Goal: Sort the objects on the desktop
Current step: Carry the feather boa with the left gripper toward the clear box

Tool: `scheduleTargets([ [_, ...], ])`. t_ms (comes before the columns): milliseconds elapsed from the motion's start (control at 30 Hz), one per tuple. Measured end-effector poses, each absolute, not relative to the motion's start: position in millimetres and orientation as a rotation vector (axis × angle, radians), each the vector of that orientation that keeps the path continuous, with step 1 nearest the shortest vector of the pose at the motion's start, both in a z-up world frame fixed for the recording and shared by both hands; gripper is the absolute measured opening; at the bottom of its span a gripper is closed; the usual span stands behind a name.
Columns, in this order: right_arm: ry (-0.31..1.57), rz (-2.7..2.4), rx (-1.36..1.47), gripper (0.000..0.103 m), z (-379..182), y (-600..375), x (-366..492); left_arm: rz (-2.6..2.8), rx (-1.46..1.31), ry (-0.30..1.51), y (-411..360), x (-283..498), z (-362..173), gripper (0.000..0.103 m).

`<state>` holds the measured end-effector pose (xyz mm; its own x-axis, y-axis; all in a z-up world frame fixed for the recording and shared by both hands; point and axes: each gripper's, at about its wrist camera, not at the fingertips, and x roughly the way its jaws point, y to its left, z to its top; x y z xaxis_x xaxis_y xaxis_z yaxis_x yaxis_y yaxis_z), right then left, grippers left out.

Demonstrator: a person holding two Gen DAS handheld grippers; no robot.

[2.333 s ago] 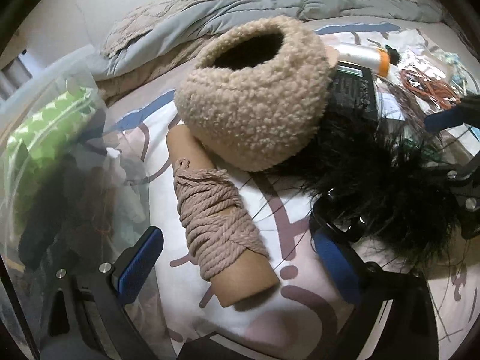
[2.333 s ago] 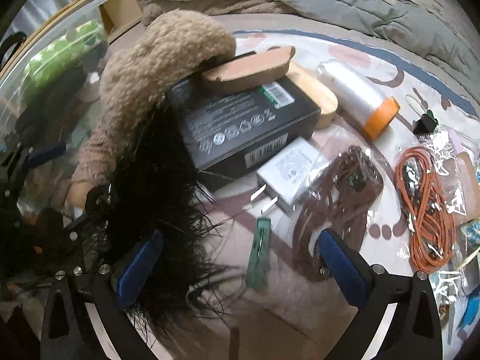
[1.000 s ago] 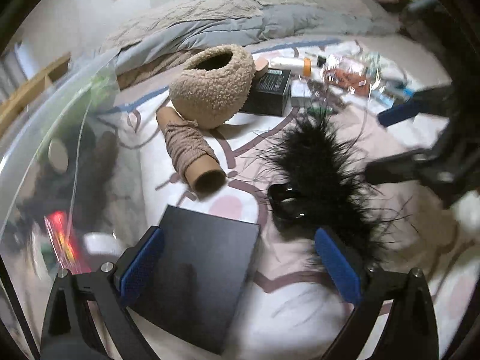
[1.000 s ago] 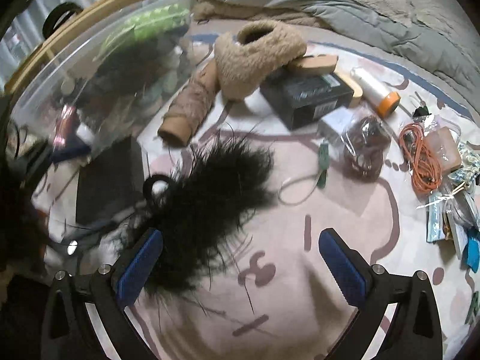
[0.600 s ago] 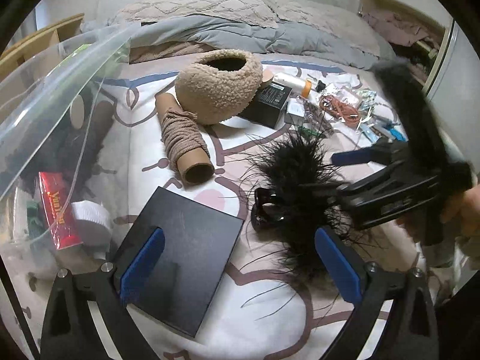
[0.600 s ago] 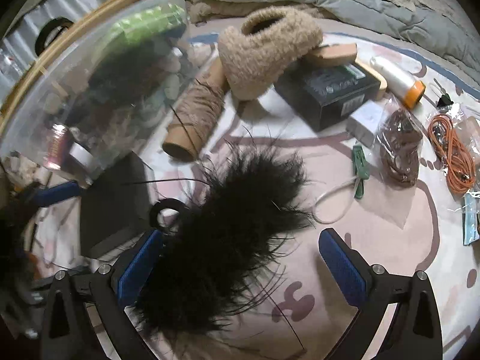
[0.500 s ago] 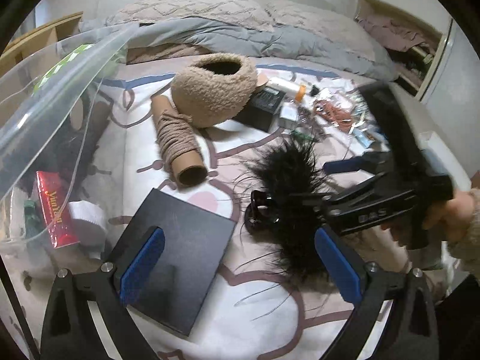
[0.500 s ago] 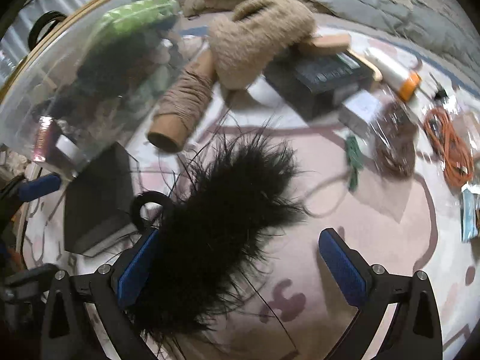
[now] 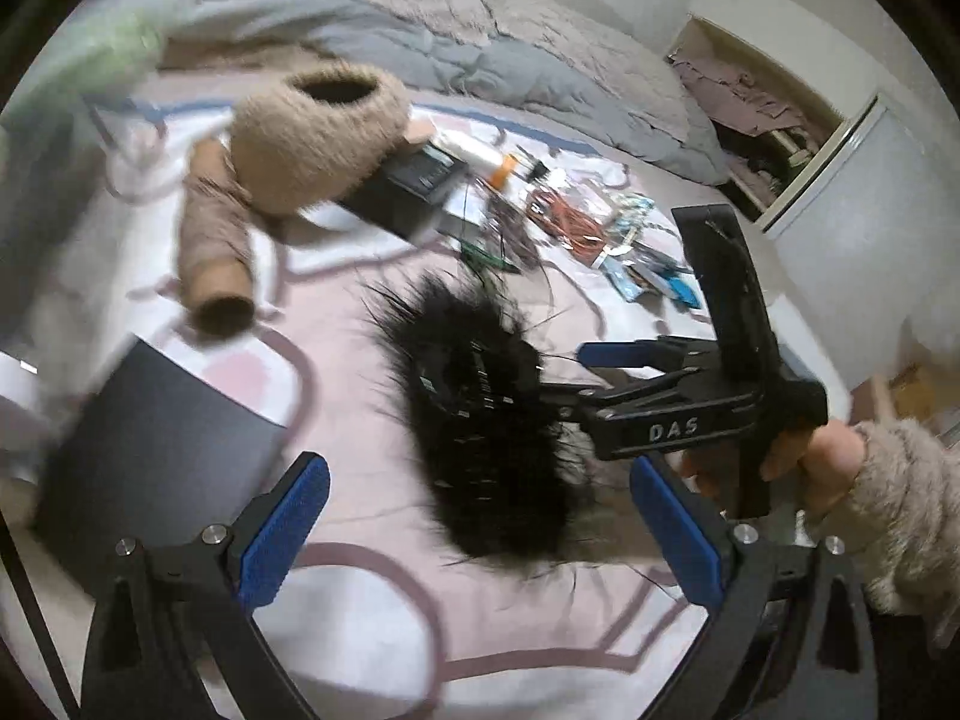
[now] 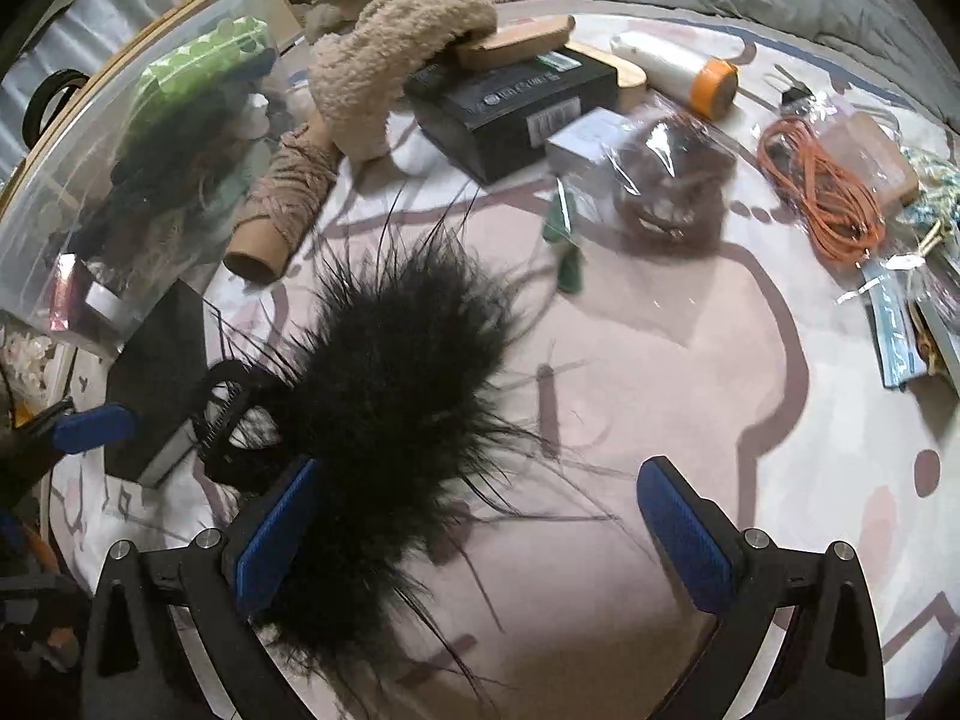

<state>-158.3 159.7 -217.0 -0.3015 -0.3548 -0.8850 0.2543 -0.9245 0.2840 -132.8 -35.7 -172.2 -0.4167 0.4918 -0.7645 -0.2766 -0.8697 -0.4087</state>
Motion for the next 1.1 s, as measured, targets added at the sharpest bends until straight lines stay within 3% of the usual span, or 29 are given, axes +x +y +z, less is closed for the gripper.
scheduleTargets([
  [467,-0.184,-2.387,1.565,0.103,-209,213,-173,2.303,-1.458,-0.363,-16,-153,-209,0.099],
  [667,-0.252,-2.438,1.515,0.103,-202,220,-189,2.300,-1.482,-0.330,-10,-160,-221,0.088],
  [933,-0.497,-2.371,1.434,0.103,-179,206,-215,2.300,-1.467,-0.259,10,-163,-227,0.087],
  [967,-0.535,-2.354,1.439,0.102,-179,205,-218,2.304,-1.468,-0.249,11,-163,-228,0.087],
  [1100,-0.647,-2.298,1.482,0.072,-186,198,-234,2.356,-1.451,-0.180,18,-159,-233,0.087],
])
